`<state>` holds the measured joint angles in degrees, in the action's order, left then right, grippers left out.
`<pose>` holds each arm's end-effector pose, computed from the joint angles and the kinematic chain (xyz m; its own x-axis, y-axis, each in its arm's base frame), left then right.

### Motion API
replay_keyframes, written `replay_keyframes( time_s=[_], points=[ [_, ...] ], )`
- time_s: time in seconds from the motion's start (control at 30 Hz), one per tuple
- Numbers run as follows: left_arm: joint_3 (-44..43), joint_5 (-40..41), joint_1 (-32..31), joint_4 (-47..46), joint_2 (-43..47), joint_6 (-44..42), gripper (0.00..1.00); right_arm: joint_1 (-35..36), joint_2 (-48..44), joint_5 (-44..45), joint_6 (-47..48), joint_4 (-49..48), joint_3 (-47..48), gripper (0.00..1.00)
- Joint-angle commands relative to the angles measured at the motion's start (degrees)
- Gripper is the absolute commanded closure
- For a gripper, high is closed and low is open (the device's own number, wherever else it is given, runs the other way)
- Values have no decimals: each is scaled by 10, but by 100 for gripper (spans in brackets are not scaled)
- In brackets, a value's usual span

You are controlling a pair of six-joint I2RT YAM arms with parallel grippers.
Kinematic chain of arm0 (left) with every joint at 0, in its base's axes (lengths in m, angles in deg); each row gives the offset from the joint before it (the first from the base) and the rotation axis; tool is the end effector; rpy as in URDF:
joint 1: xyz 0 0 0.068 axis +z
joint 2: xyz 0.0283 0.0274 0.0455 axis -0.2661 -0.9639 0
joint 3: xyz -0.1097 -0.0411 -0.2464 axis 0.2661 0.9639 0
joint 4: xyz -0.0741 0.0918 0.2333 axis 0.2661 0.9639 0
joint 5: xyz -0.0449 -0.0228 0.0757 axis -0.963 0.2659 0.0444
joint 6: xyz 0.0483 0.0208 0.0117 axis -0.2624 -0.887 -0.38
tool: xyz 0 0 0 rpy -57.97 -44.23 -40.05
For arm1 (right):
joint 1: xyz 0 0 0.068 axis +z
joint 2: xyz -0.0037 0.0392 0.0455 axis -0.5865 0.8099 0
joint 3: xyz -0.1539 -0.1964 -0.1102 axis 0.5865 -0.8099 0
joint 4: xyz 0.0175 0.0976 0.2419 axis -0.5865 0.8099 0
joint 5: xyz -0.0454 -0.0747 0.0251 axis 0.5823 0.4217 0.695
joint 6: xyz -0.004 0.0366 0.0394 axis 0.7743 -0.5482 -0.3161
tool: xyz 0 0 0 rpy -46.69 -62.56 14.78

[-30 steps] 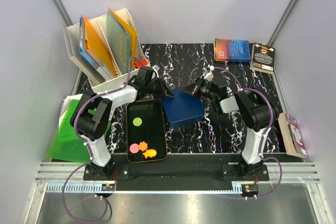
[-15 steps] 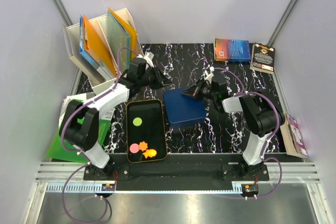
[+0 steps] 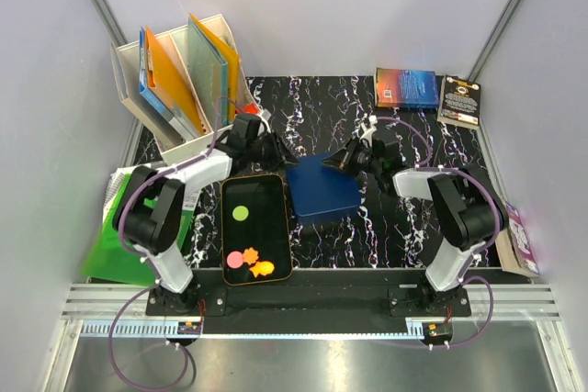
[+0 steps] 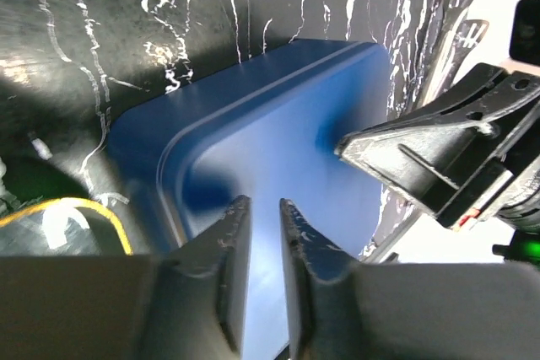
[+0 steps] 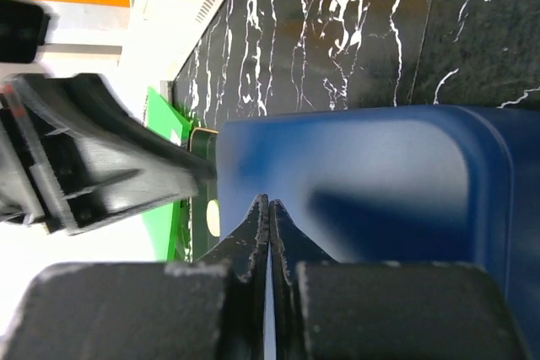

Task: Pack the cookies

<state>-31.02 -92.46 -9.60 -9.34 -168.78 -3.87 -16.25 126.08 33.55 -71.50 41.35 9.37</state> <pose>0.3318 -0.1714 0.1957 -0.8962 -0.3239 -0.3030 0.0104 0.6676 -0.7445 0.3253 0.1354 0.1570 -0.7998 0.4089 -0.4395 -0.1821 0.5323 0.8267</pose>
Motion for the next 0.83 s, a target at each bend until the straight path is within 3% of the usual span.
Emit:
replay_keyframes(
  time_s=[0.0, 0.13, 0.27, 0.33, 0.47, 0.6, 0.8],
  points=[
    [-69, 49, 5, 28, 97, -40, 62, 0, -80, 31, 39, 66, 48, 95],
    [-101, 90, 4, 74, 166, -80, 39, 0, -143, 60, 90, 158, 94, 67],
    [-90, 165, 3, 141, 214, -108, 21, 0, -221, 111, 148, 259, 127, 58],
    [-86, 210, 2, 206, 232, -121, 1, 2, -248, 155, 171, 317, 127, 57],
    [-77, 338, -46, 293, 265, -160, 1, 13, -349, 276, 241, 373, 66, 54],
    [-20, 453, -92, 306, 311, -179, 1, 17, -417, 420, 271, 424, 16, 52],
    [34, 458, -106, 309, 360, -182, 1, 19, -470, 434, 257, 449, -25, 50]
  ],
)
